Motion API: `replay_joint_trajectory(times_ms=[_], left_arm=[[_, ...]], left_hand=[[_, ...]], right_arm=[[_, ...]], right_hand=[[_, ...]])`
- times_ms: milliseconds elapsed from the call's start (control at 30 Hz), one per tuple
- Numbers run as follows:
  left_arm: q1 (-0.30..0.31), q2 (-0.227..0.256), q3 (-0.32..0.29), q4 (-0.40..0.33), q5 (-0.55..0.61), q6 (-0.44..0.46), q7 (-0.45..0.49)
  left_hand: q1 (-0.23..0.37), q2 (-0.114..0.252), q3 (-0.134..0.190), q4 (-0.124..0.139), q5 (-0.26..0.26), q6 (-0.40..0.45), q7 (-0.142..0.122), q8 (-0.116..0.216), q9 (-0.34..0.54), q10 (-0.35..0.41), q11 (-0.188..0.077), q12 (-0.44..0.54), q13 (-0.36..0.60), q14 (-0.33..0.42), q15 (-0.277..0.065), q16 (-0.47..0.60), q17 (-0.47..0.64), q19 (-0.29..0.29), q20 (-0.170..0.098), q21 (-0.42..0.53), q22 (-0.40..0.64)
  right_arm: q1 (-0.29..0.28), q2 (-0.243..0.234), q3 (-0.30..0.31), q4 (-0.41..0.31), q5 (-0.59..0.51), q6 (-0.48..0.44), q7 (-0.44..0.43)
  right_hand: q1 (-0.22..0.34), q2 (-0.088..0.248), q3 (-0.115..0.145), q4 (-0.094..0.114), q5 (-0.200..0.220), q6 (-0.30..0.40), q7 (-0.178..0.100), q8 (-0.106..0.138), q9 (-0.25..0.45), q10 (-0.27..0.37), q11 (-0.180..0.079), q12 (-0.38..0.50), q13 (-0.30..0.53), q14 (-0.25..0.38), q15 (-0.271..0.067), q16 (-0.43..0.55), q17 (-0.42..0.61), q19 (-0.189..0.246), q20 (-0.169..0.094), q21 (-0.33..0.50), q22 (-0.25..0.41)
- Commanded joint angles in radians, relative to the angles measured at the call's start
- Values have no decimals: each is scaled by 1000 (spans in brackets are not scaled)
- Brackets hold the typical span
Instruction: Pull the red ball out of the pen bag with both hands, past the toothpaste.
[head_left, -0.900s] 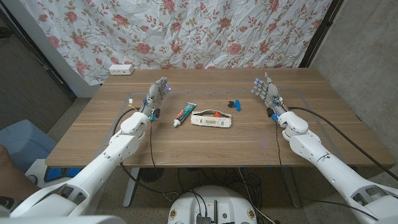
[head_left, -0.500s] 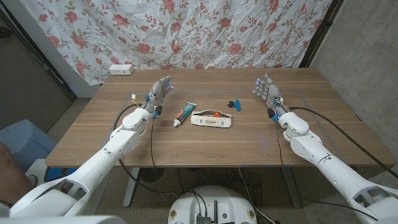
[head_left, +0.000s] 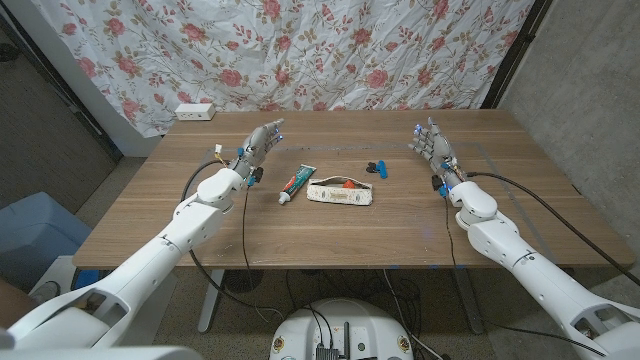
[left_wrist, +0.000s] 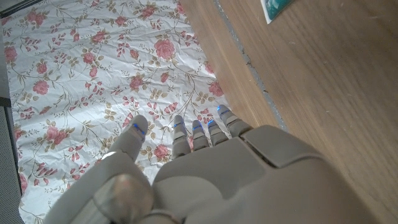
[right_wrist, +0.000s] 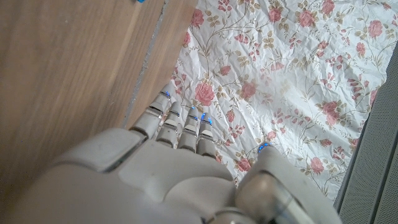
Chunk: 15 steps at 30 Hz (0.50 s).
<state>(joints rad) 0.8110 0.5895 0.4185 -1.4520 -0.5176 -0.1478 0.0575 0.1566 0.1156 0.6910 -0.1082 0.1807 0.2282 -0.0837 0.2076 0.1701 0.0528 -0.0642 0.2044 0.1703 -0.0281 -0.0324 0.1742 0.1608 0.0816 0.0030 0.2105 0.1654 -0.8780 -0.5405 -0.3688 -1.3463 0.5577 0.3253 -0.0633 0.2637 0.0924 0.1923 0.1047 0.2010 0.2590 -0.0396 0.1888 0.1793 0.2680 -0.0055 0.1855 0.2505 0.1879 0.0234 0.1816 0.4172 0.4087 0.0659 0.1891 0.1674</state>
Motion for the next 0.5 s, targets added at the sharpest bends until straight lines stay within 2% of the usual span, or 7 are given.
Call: replay_joint_trajectory(times_ms=[33, 367, 500], left_arm=[[23, 89, 12, -134, 79, 69, 27], [8, 139, 26, -188, 124, 118, 0], [7, 168, 31, -233, 153, 157, 1]], left_hand=[[31, 0, 8, -38, -8, 52, -9, 9, 3, 21, -12, 4, 4, 16, -15, 6, 5, 18, 2, -7, 3], [82, -9, 14, -77, -9, 115, -48, 13, 3, 52, -31, 3, 4, 37, -27, 7, 5, 43, 0, -11, 3], [103, -14, 14, -81, -9, 139, -46, 15, 3, 65, -34, 4, 4, 55, -21, 10, 5, 55, 3, -11, 3]], right_arm=[[-12, -12, 8, -12, -28, 11, -33], [0, -5, 4, 15, -43, 28, -34], [6, -6, 4, 22, -45, 28, -30]], right_hand=[[3, -3, 5, -7, 8, 10, -2, 5, 2, 5, -2, 5, 1, -1, -4, 6, -2, 4, -9, 1, 4], [8, 1, 11, -14, 9, 6, -4, 3, 2, 7, -2, 6, -5, 0, -5, 7, -12, 1, -12, 0, 3], [9, 2, 12, -17, 8, 6, -3, 2, 2, 7, -2, 6, -6, 0, -6, 8, -14, -1, -14, 0, 3]])
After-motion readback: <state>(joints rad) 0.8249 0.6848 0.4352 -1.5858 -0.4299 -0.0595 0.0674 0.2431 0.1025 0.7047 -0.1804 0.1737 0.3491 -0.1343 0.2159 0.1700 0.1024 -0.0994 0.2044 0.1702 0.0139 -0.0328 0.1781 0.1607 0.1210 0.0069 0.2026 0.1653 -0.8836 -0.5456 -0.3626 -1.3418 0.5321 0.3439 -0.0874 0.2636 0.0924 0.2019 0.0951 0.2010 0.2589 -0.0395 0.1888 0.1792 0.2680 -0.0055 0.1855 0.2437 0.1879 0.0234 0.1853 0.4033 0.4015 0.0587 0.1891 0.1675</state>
